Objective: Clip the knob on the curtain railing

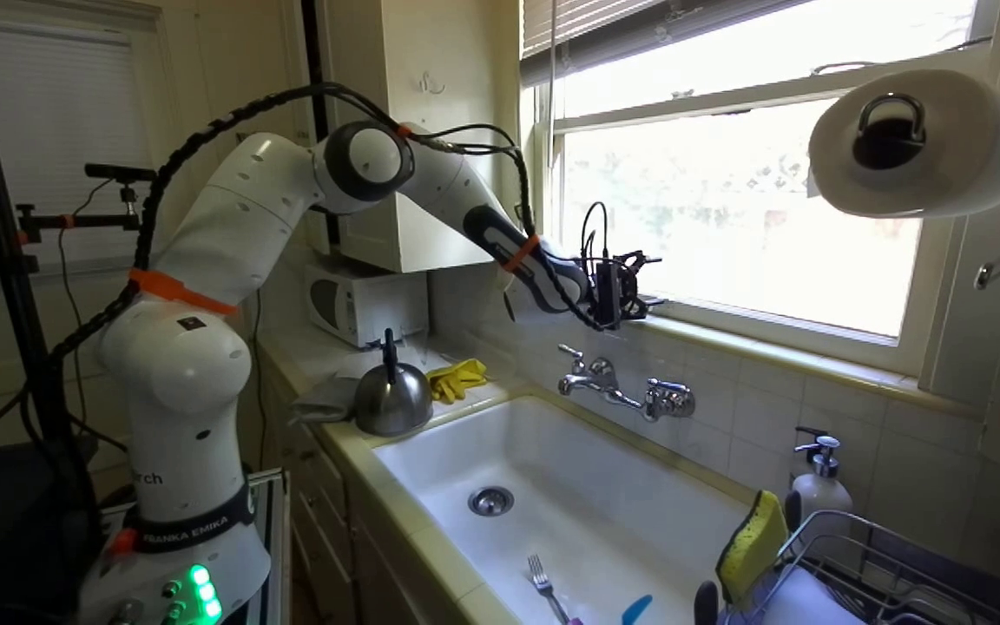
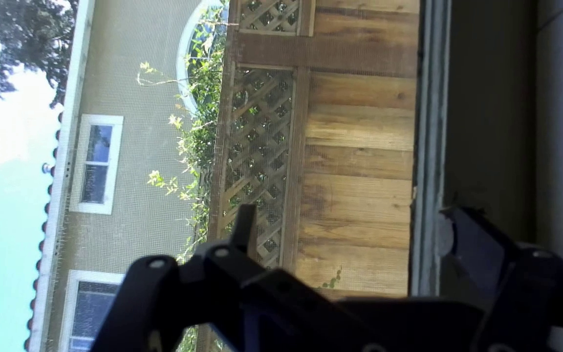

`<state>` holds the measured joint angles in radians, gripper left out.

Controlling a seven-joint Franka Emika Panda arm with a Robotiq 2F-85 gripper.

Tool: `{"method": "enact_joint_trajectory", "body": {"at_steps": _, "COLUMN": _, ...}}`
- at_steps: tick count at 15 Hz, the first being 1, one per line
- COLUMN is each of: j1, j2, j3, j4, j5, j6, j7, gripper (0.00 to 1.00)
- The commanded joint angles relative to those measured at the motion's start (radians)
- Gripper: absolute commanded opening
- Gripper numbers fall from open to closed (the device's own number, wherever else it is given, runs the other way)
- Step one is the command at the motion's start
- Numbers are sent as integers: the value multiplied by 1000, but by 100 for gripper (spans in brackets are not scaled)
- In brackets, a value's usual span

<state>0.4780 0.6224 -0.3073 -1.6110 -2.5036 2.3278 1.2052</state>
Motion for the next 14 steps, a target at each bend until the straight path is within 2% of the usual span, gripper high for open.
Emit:
{"method": "enact_joint_trajectory", "body": {"at_steps": 1, "j1": -174, "j2": -135, "j3": 198, "j4": -35, "j5": -40, "j6": -119, "j7": -86, "gripper": 100}}
{"method": "enact_joint_trajectory", "body": {"at_steps": 3, "j1": -229, "j2": -148, "j3": 268, "j4": -50, "j5": -22, "j6": -126, "j7": -102, "gripper": 100}}
{"method": "enact_joint_trajectory", "body": {"at_steps": 6, "j1": -275, "j2": -169, "j3": 331, "j4": -89, "j5": -29, "j6": -147, "j7": -102, "gripper": 100}}
{"method": "enact_joint_trajectory", "body": {"at_steps": 8, "j1": -294, "j2": -172, "j3": 355, "j4": -101, "j5": -38, "j6": -166, "j7": -91, "gripper": 100}}
{"method": "enact_joint_trajectory", "body": {"at_steps": 9, "j1": -252, "j2": -172, "j3": 305, "j4": -102, "j5": -29, "j6": -161, "j7": -67, "gripper": 100}}
{"method": "enact_joint_trajectory", "body": {"at_steps": 10, "j1": -253, "j2": -171, "j3": 307, "j4": -103, "j5": -22, "j6": -166, "j7": -76, "gripper": 100}}
{"method": "enact_joint_trajectory", "body": {"at_steps": 11, "j1": -298, "j2": -169, "j3": 362, "j4": -102, "j5": -10, "j6": -182, "j7": -120, "gripper": 100}}
{"method": "enact_joint_trajectory", "body": {"at_steps": 13, "j1": -307, "j2": -174, "j3": 372, "j4": -112, "j5": 32, "j6": -181, "j7": -157, "gripper": 100}}
{"method": "enact_joint_trajectory", "body": {"at_steps": 14, "j1": -318, "j2": -181, "j3": 380, "j4": -115, "j5": 51, "j6": -137, "j7": -186, "gripper": 100}}
